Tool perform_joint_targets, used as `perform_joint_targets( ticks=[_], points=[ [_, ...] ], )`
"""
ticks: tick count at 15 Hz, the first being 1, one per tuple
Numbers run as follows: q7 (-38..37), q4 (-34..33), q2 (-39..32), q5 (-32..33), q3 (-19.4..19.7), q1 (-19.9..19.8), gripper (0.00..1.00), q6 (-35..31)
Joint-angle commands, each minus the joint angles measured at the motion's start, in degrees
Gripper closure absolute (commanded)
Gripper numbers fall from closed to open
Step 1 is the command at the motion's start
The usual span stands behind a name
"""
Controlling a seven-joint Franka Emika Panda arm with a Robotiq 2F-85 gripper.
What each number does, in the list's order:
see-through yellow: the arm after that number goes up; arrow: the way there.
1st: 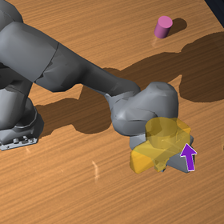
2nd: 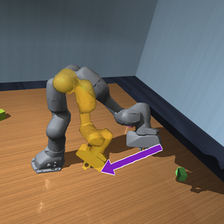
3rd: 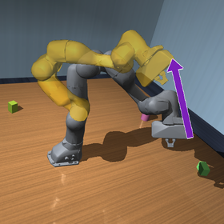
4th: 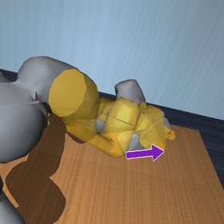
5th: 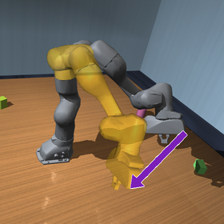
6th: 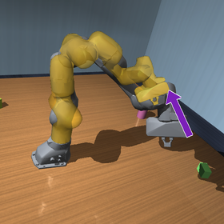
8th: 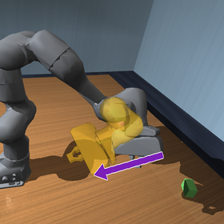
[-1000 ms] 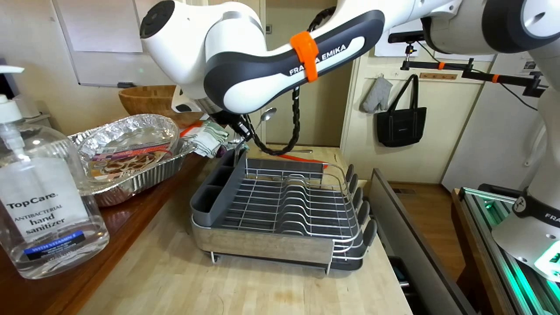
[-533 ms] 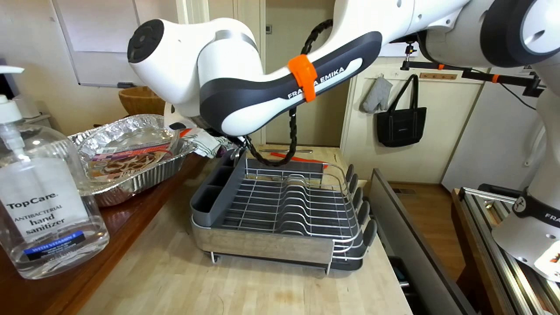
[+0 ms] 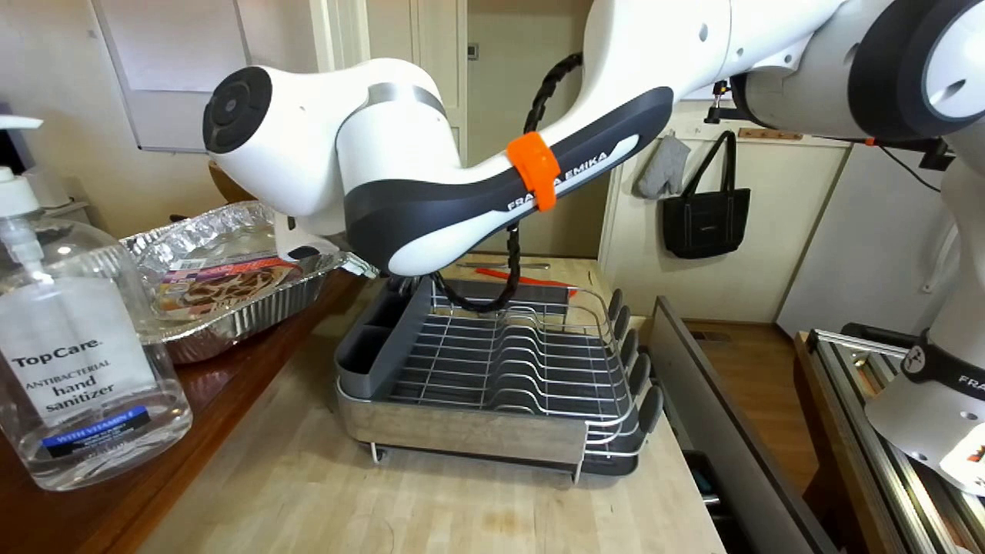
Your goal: Put one spoon in the dish rack
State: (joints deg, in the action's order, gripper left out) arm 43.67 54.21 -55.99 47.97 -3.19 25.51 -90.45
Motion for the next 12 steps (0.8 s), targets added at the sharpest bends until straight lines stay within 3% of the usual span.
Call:
perform_joint_targets(
  ticks=[1,12],
  points=[
    [2.42,-4.55,-3.62,2.0,0.78,0.87,0.99,0.73],
    [3.66,-7.63,-6.64,2.41,0.8,2.51,0.99,0.5]
  ],
)
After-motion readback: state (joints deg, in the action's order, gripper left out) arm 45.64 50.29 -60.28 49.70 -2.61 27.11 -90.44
